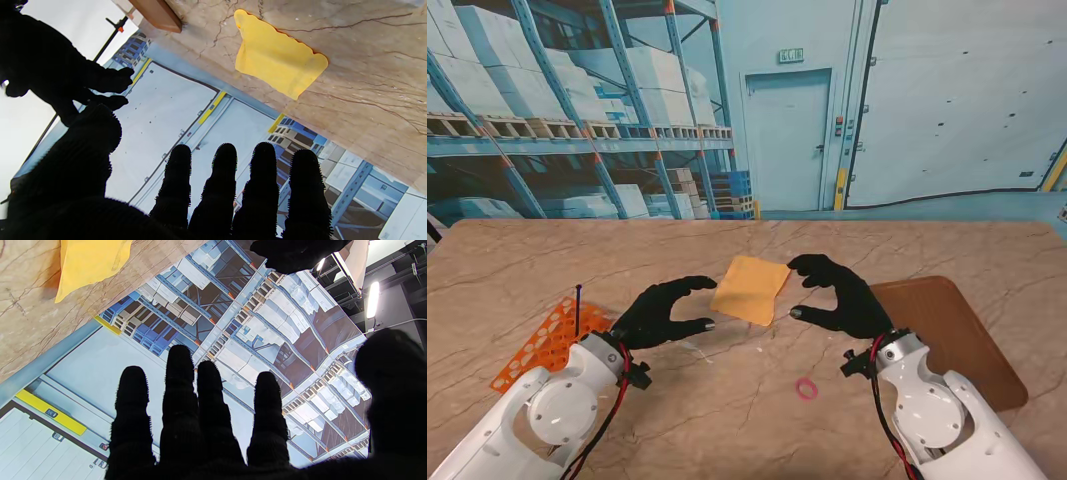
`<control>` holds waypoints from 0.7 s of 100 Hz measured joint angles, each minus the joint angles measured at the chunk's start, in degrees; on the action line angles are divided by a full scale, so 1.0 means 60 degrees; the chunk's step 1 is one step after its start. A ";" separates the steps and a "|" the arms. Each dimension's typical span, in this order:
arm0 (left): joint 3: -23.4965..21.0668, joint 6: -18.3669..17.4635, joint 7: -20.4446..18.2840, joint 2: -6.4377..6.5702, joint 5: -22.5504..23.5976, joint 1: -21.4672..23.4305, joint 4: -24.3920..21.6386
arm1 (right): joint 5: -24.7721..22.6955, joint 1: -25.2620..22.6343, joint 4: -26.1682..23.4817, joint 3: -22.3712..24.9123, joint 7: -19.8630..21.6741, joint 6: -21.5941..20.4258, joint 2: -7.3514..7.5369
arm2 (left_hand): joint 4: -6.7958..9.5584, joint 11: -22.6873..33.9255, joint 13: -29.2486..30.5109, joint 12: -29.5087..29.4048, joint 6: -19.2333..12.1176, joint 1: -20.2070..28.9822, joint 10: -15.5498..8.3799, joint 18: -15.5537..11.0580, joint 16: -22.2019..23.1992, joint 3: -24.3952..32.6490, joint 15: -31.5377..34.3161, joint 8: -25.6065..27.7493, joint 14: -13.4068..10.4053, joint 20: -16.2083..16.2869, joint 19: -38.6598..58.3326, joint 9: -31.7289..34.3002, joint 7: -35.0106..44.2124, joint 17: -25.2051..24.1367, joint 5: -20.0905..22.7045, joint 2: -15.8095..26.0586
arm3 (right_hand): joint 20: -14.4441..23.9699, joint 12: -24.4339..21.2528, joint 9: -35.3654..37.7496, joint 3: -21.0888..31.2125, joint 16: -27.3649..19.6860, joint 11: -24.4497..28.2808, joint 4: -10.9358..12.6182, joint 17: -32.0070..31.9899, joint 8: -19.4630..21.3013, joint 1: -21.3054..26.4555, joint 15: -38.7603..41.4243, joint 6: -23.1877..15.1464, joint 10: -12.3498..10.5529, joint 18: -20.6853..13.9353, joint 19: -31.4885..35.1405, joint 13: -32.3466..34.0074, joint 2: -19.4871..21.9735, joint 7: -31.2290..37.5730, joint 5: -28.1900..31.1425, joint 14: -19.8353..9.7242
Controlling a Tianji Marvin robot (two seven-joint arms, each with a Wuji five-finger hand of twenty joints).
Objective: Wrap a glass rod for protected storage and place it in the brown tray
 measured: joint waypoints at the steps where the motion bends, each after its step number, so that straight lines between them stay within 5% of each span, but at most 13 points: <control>1: 0.0041 0.0025 0.0042 0.0001 0.0047 -0.0024 0.0017 | 0.0007 0.0000 0.0000 -0.0002 0.0006 0.0000 0.0000 | 0.0000 0.0000 -0.0001 0.0000 0.0000 0.0000 0.0000 0.0000 -0.0006 0.0045 0.0000 0.0000 -0.0001 0.0000 0.0000 0.0000 0.0000 -0.0004 0.0000 0.0000 | 0.0000 0.0000 0.0000 0.0000 0.0000 0.0000 0.0000 0.0000 0.0000 0.0000 0.0000 0.0001 0.0000 0.0000 0.0000 0.0000 0.0000 0.0000 0.0000 0.0000; 14: 0.0606 0.0240 0.0510 0.0000 0.1244 -0.0486 0.0419 | 0.0050 0.0000 0.0000 -0.0008 0.0045 -0.0001 0.0000 | 0.0000 0.0173 -0.0125 -0.0002 0.0000 -0.0004 -0.0014 -0.0050 -0.0198 0.0491 0.0000 0.0000 -0.0120 0.0000 0.0000 -0.0164 0.0000 -0.0047 0.0000 -0.0118 | 0.0000 0.0000 0.0000 0.0000 0.0000 0.0000 0.0000 0.0000 0.0000 0.0000 0.0001 0.0001 0.0000 0.0000 0.0041 0.0000 0.0000 0.0000 0.0000 0.0008; 37: 0.1865 0.0819 0.0678 0.0003 0.1870 -0.1779 0.1597 | -0.0107 -0.0124 0.0000 0.0137 -0.0211 0.0005 -0.0040 | 0.0000 0.1128 -0.0477 0.0717 0.0095 -0.0150 -0.0120 -0.0459 0.0169 0.1306 0.0642 -0.0003 -0.0313 0.0383 0.0956 -0.0627 0.0327 -0.0175 -0.0396 -0.0452 | 0.0000 0.0000 0.0000 0.0000 0.0000 0.0000 0.0000 0.0001 0.0000 0.0005 0.0007 0.0002 0.0004 0.0000 0.0044 0.0000 0.0000 0.0000 0.0000 0.0014; 53: 0.3275 0.0880 0.2393 0.0002 0.4197 -0.3027 0.3232 | -0.0279 -0.0212 -0.0015 0.0193 -0.0428 0.0004 -0.0056 | 0.0000 0.1678 -0.0477 0.1064 0.0206 -0.0405 -0.0252 -0.0580 0.0548 0.2221 0.1388 0.0001 -0.0383 0.0815 0.1789 -0.0621 0.0929 -0.0164 -0.0395 -0.0802 | 0.0000 0.0000 0.0001 0.0000 0.0005 0.0049 0.0000 0.0005 0.0000 0.0007 0.0050 0.0003 0.0010 0.0000 0.0048 0.0001 0.0000 0.0000 0.0000 0.0018; 70: 0.4473 0.1536 0.2308 0.0092 0.4402 -0.4018 0.3944 | -0.0297 -0.0224 -0.0038 0.0177 -0.0420 0.0047 -0.0056 | 0.0000 0.1811 -0.0477 0.1120 0.0209 -0.0593 -0.0345 -0.0598 0.0621 0.2684 0.1588 0.0001 -0.0386 0.0833 0.2042 -0.0620 0.1175 -0.0163 -0.0329 -0.0818 | 0.0000 0.0000 0.0003 0.0000 0.0090 0.0049 0.0000 0.0005 -0.0001 0.0008 0.0130 0.0004 0.0011 0.0000 0.0053 0.0002 0.0000 0.0000 0.0000 0.0043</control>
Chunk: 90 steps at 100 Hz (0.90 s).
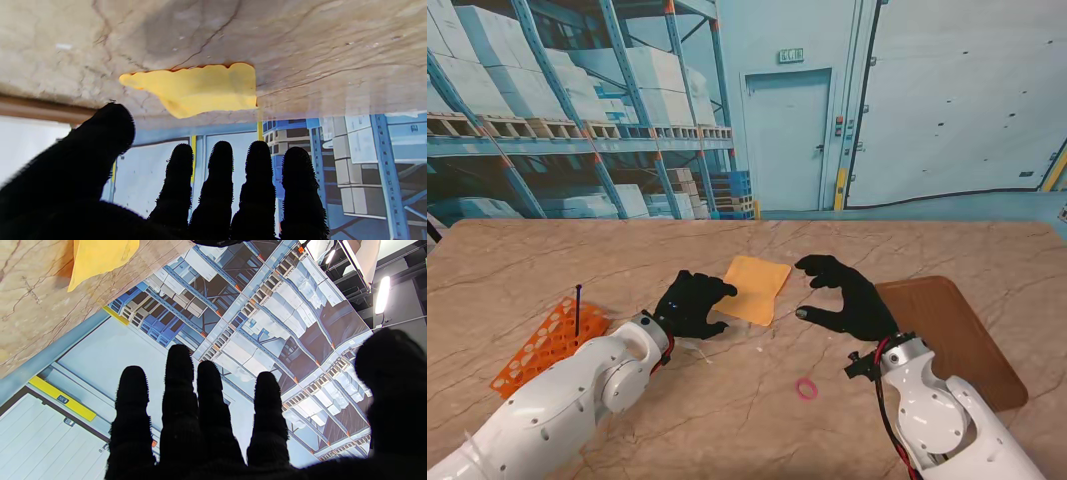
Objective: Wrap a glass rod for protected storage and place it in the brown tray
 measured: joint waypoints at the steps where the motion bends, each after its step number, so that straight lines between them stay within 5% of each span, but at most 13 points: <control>1: 0.0069 0.0052 -0.0003 0.0006 0.0038 -0.0056 0.0026 | 0.0000 0.0000 0.0000 0.0000 0.0003 0.0000 0.0000 | 0.0000 0.0086 0.0000 0.0001 0.0000 -0.0005 0.0000 -0.0006 0.0001 0.0006 0.0019 0.0000 0.0000 0.0000 0.0010 0.0000 0.0005 0.0000 0.0000 0.0000 | 0.0000 0.0000 0.0000 0.0000 0.0006 0.0000 0.0000 0.0000 0.0000 0.0000 0.0000 0.0000 0.0000 0.0000 0.0000 0.0000 0.0000 0.0000 0.0000 0.0000; 38: 0.2057 0.1037 0.0677 -0.0116 0.0508 -0.1565 0.1364 | -0.0201 -0.0220 -0.0114 0.0122 -0.0222 -0.0053 -0.0016 | 0.0000 0.1282 0.0066 0.0495 0.0012 0.0072 -0.0013 -0.0077 0.0140 0.1038 0.0904 0.0113 0.0000 0.0000 0.0997 0.0410 0.0793 0.0138 0.0236 -0.0414 | 0.0000 0.0000 0.0000 0.0000 0.0018 0.0000 0.0000 0.0000 0.0000 0.0000 0.0115 0.0002 0.0001 0.0000 0.0054 0.0000 0.0000 0.0000 0.0000 0.0056; 50: 0.2617 0.1201 0.0763 -0.0187 0.0463 -0.1939 0.1707 | -0.0206 -0.0270 -0.0144 0.0135 -0.0257 -0.0063 -0.0022 | 0.0000 0.1908 0.0267 0.0961 -0.0249 0.0072 -0.0028 -0.0077 0.0378 0.1364 0.1431 0.0285 0.0028 0.0002 0.1447 0.0636 0.1155 0.0259 0.0837 -0.0516 | 0.0000 0.0000 0.0000 0.0000 0.0020 0.0000 0.0000 0.0000 0.0000 0.0001 0.0132 0.0002 0.0001 0.0000 0.0076 0.0000 0.0000 0.0011 0.0109 0.0074; 71: 0.3417 0.1420 0.1432 -0.0608 -0.0157 -0.2521 0.2788 | -0.0206 -0.0293 -0.0204 0.0120 -0.0295 -0.0010 -0.0028 | 0.0000 0.3122 0.0378 0.1790 -0.1178 0.0093 -0.0226 -0.0079 0.0736 0.1600 0.2138 0.0602 0.0031 0.0020 0.1578 0.1015 0.1743 -0.0015 0.1369 -0.0516 | 0.0000 0.0000 0.0089 0.0000 0.0030 0.0051 0.0000 0.0000 -0.0002 0.0001 0.0229 0.0005 0.0004 0.0000 0.0106 0.0000 0.0000 -0.0001 0.0222 0.0076; 90: 0.4351 0.1533 0.1656 -0.0837 -0.0085 -0.3019 0.3313 | -0.0181 -0.0309 -0.0275 0.0116 -0.0349 0.0133 -0.0047 | 0.0000 0.4229 0.0583 0.2624 -0.1207 0.0257 -0.0233 -0.0079 0.1306 0.1613 0.3095 0.0715 0.0036 0.0158 0.1602 0.1211 0.1973 -0.0531 0.1464 -0.0516 | 0.0001 0.0000 0.0098 0.0000 0.0129 0.0051 0.0000 0.0000 -0.0002 0.0000 0.0326 0.0005 0.0007 0.0000 0.0112 0.0000 0.0000 -0.0001 0.0238 0.0082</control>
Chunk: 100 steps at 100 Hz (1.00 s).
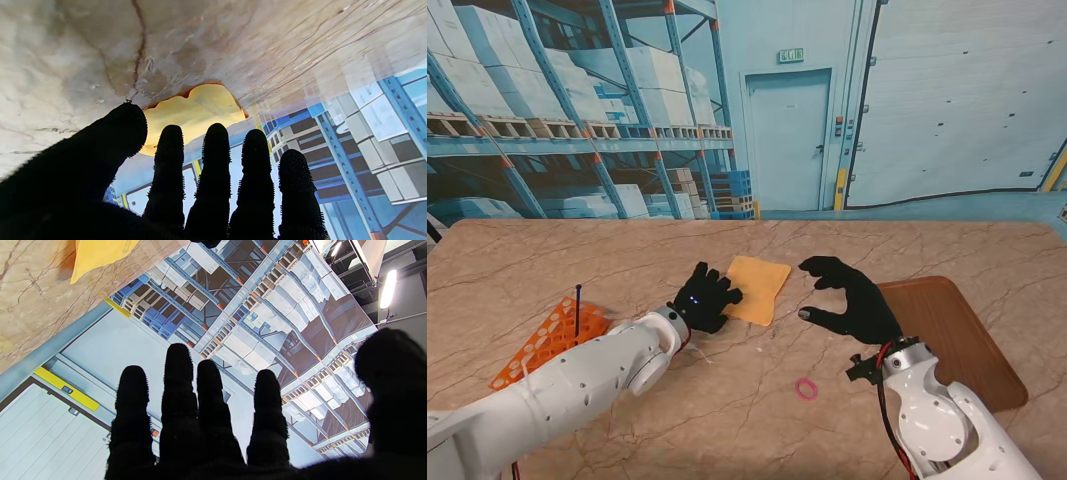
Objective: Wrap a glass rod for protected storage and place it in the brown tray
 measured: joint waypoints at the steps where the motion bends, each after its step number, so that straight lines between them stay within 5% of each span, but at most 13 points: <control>1: 0.0028 0.0000 0.0013 -0.0016 0.0001 -0.0021 0.0034 | 0.0002 -0.0001 -0.0002 0.0000 0.0000 0.0003 -0.0001 | 0.0000 0.0054 0.0044 -0.0001 0.0026 0.0000 -0.0002 0.0000 0.0016 0.0002 0.0038 0.0000 0.0000 0.0033 0.0019 0.0030 0.0002 -0.0004 0.0014 0.0000 | 0.0000 0.0000 0.0000 0.0000 0.0000 0.0000 0.0000 0.0000 0.0000 0.0000 0.0004 0.0000 0.0000 0.0000 0.0000 0.0000 0.0000 0.0000 0.0001 0.0003; 27: 0.1119 -0.0090 -0.0090 -0.0320 -0.0209 -0.0745 0.0595 | 0.0015 -0.0004 -0.0026 0.0004 0.0036 0.0035 -0.0002 | 0.0147 0.1302 0.0482 0.0938 0.0951 0.0465 -0.0314 0.0014 0.0590 0.1017 0.0974 -0.0010 0.0010 0.0338 0.0242 0.0666 0.0811 -0.0202 0.0692 -0.0273 | 0.0000 0.0000 0.0006 0.0000 0.0005 0.0000 0.0000 0.0000 0.0000 0.0000 0.0024 0.0002 0.0016 0.0000 0.0015 0.0001 0.0000 -0.0002 0.0158 0.0014; 37: 0.1265 -0.0194 -0.0159 -0.0507 -0.0342 -0.0915 0.0795 | 0.0016 -0.0007 -0.0030 0.0010 0.0030 0.0044 -0.0004 | -0.0349 0.1540 0.0722 0.1547 0.0997 0.0997 -0.0319 0.0060 0.0706 0.1319 0.1141 -0.0624 0.0014 0.0483 0.0273 0.1232 0.1713 -0.0223 0.1197 -0.0800 | 0.0000 0.0000 0.0103 0.0000 0.0006 0.0046 0.0000 0.0002 0.0000 0.0000 0.0069 0.0006 0.0029 0.0000 0.0022 0.0010 0.0000 -0.0002 0.0223 0.0037; 74: 0.1733 -0.0397 -0.0238 -0.0978 -0.0714 -0.1228 0.1347 | 0.0000 -0.0025 -0.0061 0.0027 -0.0041 0.0075 -0.0018 | -0.0359 0.2338 0.1005 0.1901 0.1727 0.1952 -0.0353 0.0093 0.0721 0.1480 0.1294 -0.0775 0.0021 0.0571 0.0325 0.2405 0.3690 -0.0194 0.2032 -0.0997 | 0.0000 0.0000 0.0105 0.0003 0.0019 0.0046 0.0000 0.0021 0.0000 0.0000 0.0156 0.0014 0.0035 0.0000 0.0030 0.0095 0.0000 -0.0002 0.0241 0.0050; 100: 0.1294 -0.0562 -0.0876 -0.0898 -0.0780 -0.1109 0.1020 | 0.0043 -0.0043 -0.0079 0.0051 -0.0044 0.0072 -0.0027 | -0.0351 0.2118 0.0889 0.2492 0.1602 0.1668 -0.0350 0.0092 0.0741 0.1994 0.1050 -0.0633 0.0040 0.0561 0.0325 0.2405 0.4325 -0.0246 0.2268 -0.1236 | 0.0000 0.0000 0.0106 0.0003 0.0060 0.0046 0.0000 0.0022 0.0000 0.0000 0.0230 0.0016 0.0037 0.0000 0.0033 0.0095 0.0000 -0.0002 0.0242 0.0052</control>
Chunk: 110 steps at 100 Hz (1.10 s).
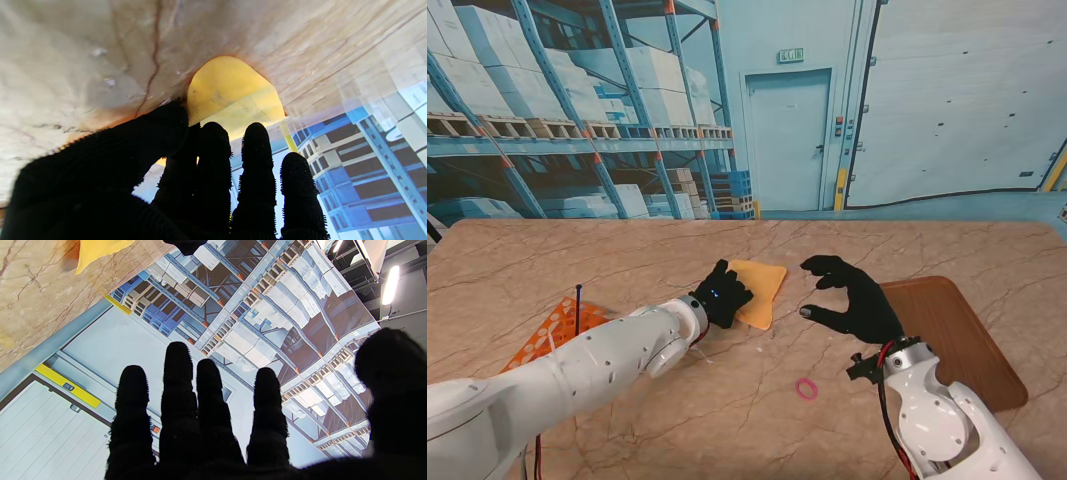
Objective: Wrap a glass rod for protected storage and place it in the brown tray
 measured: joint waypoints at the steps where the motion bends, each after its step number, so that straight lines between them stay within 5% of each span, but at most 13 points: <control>1: -0.0055 0.0005 -0.0059 0.0020 -0.0002 0.0027 -0.0059 | 0.0000 0.0000 0.0000 0.0000 -0.0001 0.0000 0.0000 | 0.0000 -0.0090 -0.0057 0.0096 -0.0044 -0.0001 0.0000 0.0000 0.0000 0.0061 -0.0011 0.0000 0.0008 -0.0003 0.0000 0.0000 0.0000 -0.0010 0.0071 -0.0090 | 0.0000 0.0000 0.0000 0.0000 0.0001 0.0000 0.0000 0.0000 0.0000 0.0000 0.0000 0.0000 0.0000 0.0000 0.0000 0.0000 0.0000 0.0000 0.0000 0.0000; 20: -0.1055 0.0543 -0.1544 0.0688 -0.0098 0.0752 -0.1875 | 0.0094 -0.0003 -0.0005 -0.0009 0.0027 0.0000 -0.0002 | -0.0007 -0.1446 -0.0367 0.0738 -0.0506 -0.0057 0.0046 0.0000 -0.0036 0.0030 -0.0657 0.0050 0.0092 -0.0129 -0.0365 -0.0028 -0.0362 -0.0185 0.0448 -0.0491 | 0.0000 0.0000 0.0000 0.0000 0.0014 0.0000 0.0000 0.0003 0.0000 0.0000 0.0004 0.0001 0.0001 0.0000 0.0004 0.0000 0.0000 0.0000 0.0000 0.0001; 44: -0.1280 0.0388 -0.2331 0.1123 0.0346 0.0929 -0.2699 | 0.0123 0.0002 0.0003 -0.0007 0.0078 -0.0012 -0.0002 | -0.0008 -0.2129 -0.0487 0.0759 -0.0940 -0.0057 0.0052 -0.0004 -0.0119 0.0006 -0.1096 0.0158 0.0093 -0.0263 -0.0824 -0.0317 -0.0394 -0.0206 0.0560 -0.0491 | 0.0000 0.0000 0.0000 0.0001 0.0053 0.0000 0.0000 0.0003 0.0000 0.0000 0.0005 0.0003 0.0004 0.0000 0.0008 0.0000 0.0000 0.0000 0.0001 0.0002; 82: -0.1903 0.0242 -0.2929 0.1530 0.0701 0.1421 -0.3533 | 0.0110 0.0000 0.0021 0.0001 0.0043 -0.0032 -0.0002 | -0.0009 -0.2505 -0.0612 0.1126 -0.1331 -0.0061 0.0053 -0.0013 -0.0164 0.0018 -0.1440 0.0641 0.0084 -0.0266 -0.1055 -0.0330 -0.0805 -0.0249 0.0565 -0.0491 | 0.0000 0.0000 0.0000 0.0001 0.0055 0.0000 0.0000 0.0003 0.0000 0.0000 0.0007 0.0003 0.0064 0.0000 0.0011 0.0000 0.0000 0.0000 0.0001 0.0003; 110: -0.1964 0.0204 -0.2377 0.1538 0.0800 0.1587 -0.3482 | 0.0116 0.0000 0.0029 -0.0001 0.0048 -0.0036 -0.0002 | -0.0009 -0.2747 -0.0811 0.1311 -0.1332 -0.0068 0.0053 -0.0020 -0.0168 -0.0017 -0.1545 0.1109 0.0082 -0.0266 -0.1065 -0.0752 -0.0919 -0.0251 0.0216 -0.0265 | 0.0000 0.0000 0.0000 0.0002 0.0055 0.0000 0.0000 0.0003 0.0000 0.0000 0.0007 0.0003 0.0064 0.0000 0.0047 0.0000 0.0000 0.0000 0.0001 0.0005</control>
